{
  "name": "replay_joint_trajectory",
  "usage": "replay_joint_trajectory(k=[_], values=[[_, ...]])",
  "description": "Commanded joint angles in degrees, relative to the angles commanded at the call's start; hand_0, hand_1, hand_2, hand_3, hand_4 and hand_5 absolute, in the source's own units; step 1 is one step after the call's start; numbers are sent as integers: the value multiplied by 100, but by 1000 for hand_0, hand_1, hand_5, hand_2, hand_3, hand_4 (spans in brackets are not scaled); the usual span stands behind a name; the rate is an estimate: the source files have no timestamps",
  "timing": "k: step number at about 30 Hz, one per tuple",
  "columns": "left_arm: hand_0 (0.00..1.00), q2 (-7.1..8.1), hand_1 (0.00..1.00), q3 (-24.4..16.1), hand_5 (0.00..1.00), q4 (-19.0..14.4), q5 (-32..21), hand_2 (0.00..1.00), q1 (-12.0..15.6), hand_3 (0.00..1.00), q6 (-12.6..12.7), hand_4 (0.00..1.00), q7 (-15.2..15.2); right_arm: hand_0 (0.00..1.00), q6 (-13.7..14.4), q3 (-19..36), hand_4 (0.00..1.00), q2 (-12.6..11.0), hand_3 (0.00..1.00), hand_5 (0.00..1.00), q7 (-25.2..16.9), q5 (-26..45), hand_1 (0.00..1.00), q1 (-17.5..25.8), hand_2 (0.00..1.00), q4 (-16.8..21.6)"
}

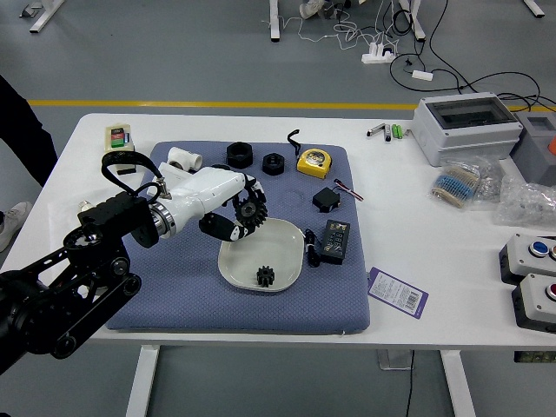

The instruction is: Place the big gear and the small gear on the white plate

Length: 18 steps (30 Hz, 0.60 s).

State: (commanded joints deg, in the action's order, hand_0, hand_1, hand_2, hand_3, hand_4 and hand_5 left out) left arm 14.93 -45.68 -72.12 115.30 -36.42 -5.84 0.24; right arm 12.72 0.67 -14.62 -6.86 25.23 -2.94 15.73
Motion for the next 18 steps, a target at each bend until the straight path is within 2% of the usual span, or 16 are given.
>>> replay_joint_trajectory(k=[2, 6, 7, 9, 12, 13, 16, 18], values=[[354, -72, 468, 130, 2, 114, 33, 516, -21, 572, 41, 200, -31, 620, 1, 0, 736, -3, 543, 696, -1, -5, 639, -3, 737, 1], [354, -174, 468, 339, 2, 354, 115, 516, -77, 572, 297, 200, -209, 620, 4, -2, 736, -7, 543, 696, -7, 8, 639, -9, 737, -1], [389, -212, 502, 392, 103, 445, 127, 563, -103, 606, 423, 709, -274, 619, 5, -4, 737, -9, 544, 695, -8, 11, 639, -13, 737, -1], [389, -269, 502, 426, 103, 569, 229, 563, -141, 606, 600, 709, -320, 619, 7, -2, 737, -12, 544, 695, -8, -1, 639, -22, 737, 0], [389, -318, 502, 422, 103, 677, 297, 563, -174, 606, 726, 709, -327, 619, 9, -8, 737, -13, 544, 695, -8, 0, 639, -25, 737, 0], [419, -332, 539, 408, 179, 727, 355, 623, -191, 672, 787, 917, -340, 618, 10, -9, 737, -15, 544, 694, -9, -1, 639, -26, 737, 0], [419, -337, 539, 384, 179, 788, 466, 623, -211, 672, 823, 917, -354, 618, 12, -9, 737, -17, 544, 694, -11, -2, 639, -27, 737, 0], [419, -316, 539, 368, 179, 810, 541, 623, -210, 672, 760, 917, -339, 618, 14, -7, 737, -16, 544, 694, -12, 3, 639, -25, 737, -1]])
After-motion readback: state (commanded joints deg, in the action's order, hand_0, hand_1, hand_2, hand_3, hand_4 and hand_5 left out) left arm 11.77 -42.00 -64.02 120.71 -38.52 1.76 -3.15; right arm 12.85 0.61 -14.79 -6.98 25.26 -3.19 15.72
